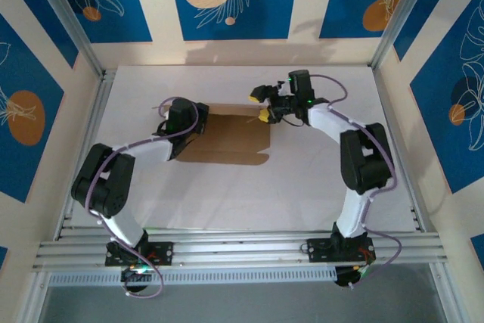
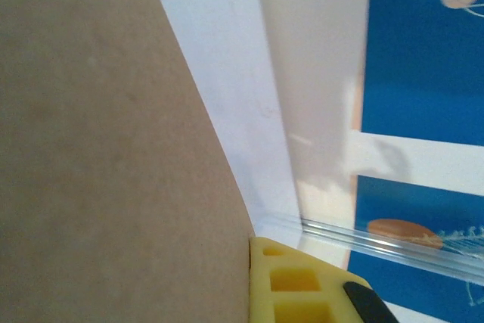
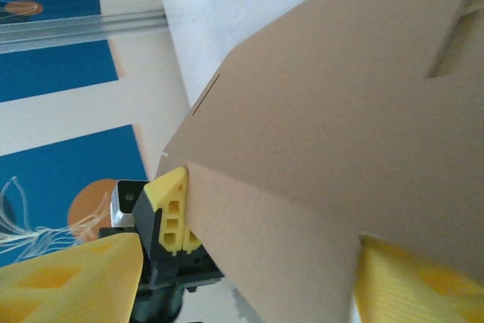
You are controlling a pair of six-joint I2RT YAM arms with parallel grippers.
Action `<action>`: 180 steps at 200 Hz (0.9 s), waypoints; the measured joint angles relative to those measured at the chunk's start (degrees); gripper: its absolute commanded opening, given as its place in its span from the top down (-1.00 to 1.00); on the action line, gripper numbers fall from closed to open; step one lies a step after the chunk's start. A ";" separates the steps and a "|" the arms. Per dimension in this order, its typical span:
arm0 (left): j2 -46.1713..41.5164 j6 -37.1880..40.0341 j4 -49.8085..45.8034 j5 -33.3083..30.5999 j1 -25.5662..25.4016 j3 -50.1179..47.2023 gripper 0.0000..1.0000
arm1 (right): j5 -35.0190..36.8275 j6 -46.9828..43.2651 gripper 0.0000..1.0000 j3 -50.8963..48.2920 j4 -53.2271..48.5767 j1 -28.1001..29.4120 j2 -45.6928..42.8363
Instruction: Fold the paper box
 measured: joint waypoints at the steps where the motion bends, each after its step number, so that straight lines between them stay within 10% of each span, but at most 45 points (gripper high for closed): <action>1: -0.07 0.00 -0.37 -0.02 0.00 0.13 1.00 | 0.07 -0.24 -0.46 0.00 -0.33 -0.09 -0.22; 62: -5.95 -3.61 -25.90 -1.92 0.00 13.81 0.97 | 13.97 -17.09 -0.27 -1.25 -18.58 -2.49 -19.96; 115: -8.83 -8.02 -36.26 -2.78 0.00 17.03 1.00 | 23.93 -29.00 -0.11 -16.57 -18.43 6.32 -32.74; 180: -8.61 -14.12 -43.36 -1.90 0.00 18.12 1.00 | 26.14 -35.67 -0.31 -24.76 -3.78 9.53 -21.90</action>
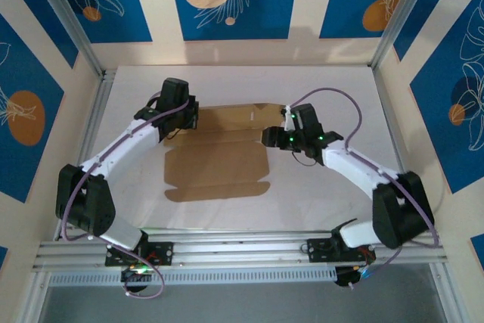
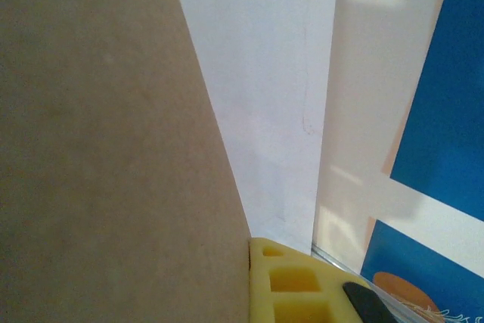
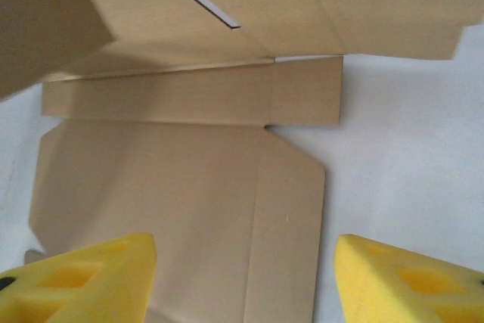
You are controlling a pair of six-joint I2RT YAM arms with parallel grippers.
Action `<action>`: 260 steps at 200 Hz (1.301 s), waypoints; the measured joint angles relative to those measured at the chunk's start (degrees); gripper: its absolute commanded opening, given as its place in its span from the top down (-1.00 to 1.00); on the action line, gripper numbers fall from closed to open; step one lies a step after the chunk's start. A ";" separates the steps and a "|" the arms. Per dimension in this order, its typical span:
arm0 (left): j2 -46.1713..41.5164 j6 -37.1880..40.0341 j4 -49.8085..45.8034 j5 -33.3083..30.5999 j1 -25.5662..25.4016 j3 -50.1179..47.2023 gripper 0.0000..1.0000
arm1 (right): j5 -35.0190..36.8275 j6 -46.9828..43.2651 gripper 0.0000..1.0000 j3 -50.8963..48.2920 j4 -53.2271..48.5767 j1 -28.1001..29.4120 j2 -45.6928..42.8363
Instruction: Fold the paper box
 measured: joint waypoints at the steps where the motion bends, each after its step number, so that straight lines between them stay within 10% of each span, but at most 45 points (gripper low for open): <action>1: 0.02 -0.11 -0.17 0.02 0.00 0.17 1.00 | -0.02 -0.04 -0.31 -0.02 0.20 0.02 0.17; 169: 1.16 -4.70 -5.05 5.01 0.17 5.09 1.00 | 0.59 4.61 -0.47 4.22 20.15 -4.52 18.60; 260: 1.18 -5.35 -6.10 6.21 0.55 6.05 0.98 | -0.07 10.51 0.08 -0.24 41.97 -6.56 24.24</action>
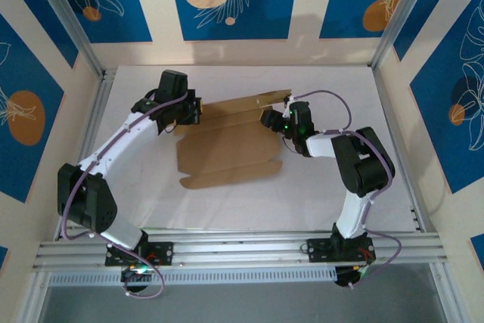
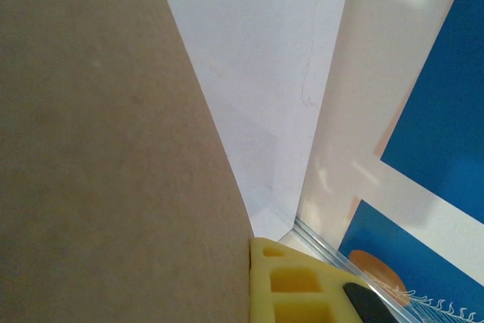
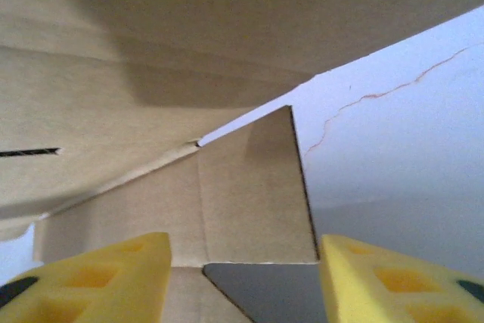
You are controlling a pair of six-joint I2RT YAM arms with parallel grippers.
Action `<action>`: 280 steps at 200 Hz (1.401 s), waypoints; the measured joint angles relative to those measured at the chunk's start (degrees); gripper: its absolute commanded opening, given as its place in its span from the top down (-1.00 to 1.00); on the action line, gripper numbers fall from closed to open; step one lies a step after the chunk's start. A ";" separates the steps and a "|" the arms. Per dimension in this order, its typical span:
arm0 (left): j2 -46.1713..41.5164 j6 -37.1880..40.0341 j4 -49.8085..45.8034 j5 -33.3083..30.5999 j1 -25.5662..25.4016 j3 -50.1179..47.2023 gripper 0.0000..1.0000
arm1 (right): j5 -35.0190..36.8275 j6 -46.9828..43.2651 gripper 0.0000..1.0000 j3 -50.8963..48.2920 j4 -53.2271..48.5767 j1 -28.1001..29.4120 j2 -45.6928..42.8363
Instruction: Fold the paper box
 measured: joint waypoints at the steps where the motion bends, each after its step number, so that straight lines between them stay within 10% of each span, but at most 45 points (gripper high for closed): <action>1: 0.00 0.00 -0.02 0.00 0.00 0.02 0.98 | -0.11 -0.02 0.10 0.00 0.09 -0.04 0.13; 35: 0.50 0.04 -1.09 0.02 0.39 1.79 0.97 | -2.03 2.10 0.49 -0.59 2.34 -0.13 0.87; 112: 6.16 0.59 -3.17 0.20 4.11 5.90 0.91 | -6.95 -0.22 0.54 -12.87 4.74 1.51 -6.73; 168: 10.40 0.68 -3.54 1.53 5.07 7.45 0.94 | -13.11 0.55 -0.03 -14.95 5.97 -1.68 -7.56; 280: 16.15 1.51 -2.84 5.29 7.34 9.20 1.00 | -9.84 -1.86 -0.25 1.07 -17.53 -2.40 -3.45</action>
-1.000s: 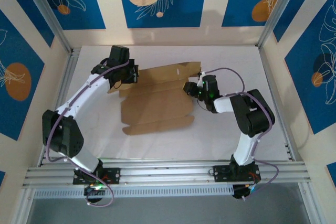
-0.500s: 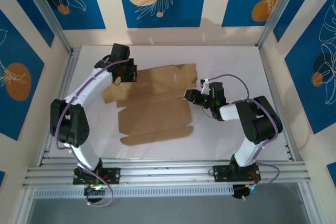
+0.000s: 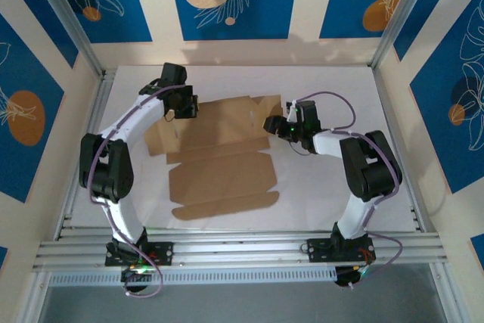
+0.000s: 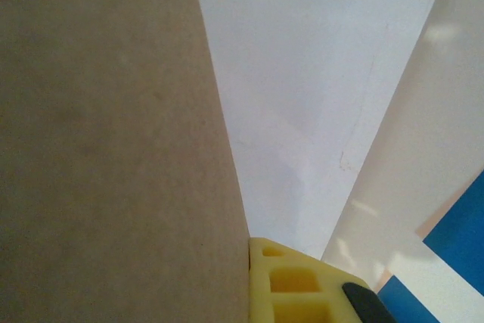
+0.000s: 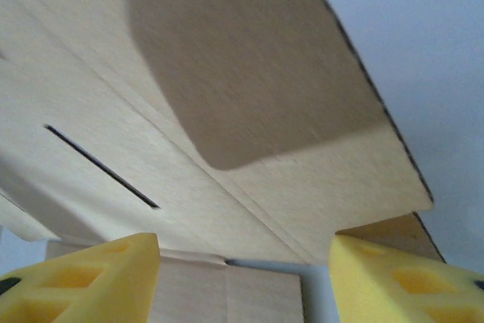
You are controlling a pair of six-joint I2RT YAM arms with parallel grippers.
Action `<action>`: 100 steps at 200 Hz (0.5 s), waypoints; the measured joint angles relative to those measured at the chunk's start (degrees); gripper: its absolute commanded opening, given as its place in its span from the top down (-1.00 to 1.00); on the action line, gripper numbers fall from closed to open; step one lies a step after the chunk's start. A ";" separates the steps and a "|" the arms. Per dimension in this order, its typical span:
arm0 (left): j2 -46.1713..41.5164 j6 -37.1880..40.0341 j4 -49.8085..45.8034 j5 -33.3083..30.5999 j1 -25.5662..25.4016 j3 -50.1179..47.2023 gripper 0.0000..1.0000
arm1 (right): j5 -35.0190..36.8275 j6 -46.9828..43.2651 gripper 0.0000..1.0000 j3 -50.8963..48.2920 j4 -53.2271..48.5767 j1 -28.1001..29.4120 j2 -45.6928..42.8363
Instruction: Fold the paper box
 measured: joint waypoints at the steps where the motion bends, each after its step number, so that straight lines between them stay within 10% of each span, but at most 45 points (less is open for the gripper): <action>1: 0.02 0.00 0.02 0.02 0.02 0.00 1.00 | 0.00 0.00 -0.25 0.02 -0.09 0.02 0.02; 100: 0.15 -0.90 3.06 3.02 2.16 -1.73 1.00 | -3.32 0.48 -0.14 3.54 -8.04 1.09 3.58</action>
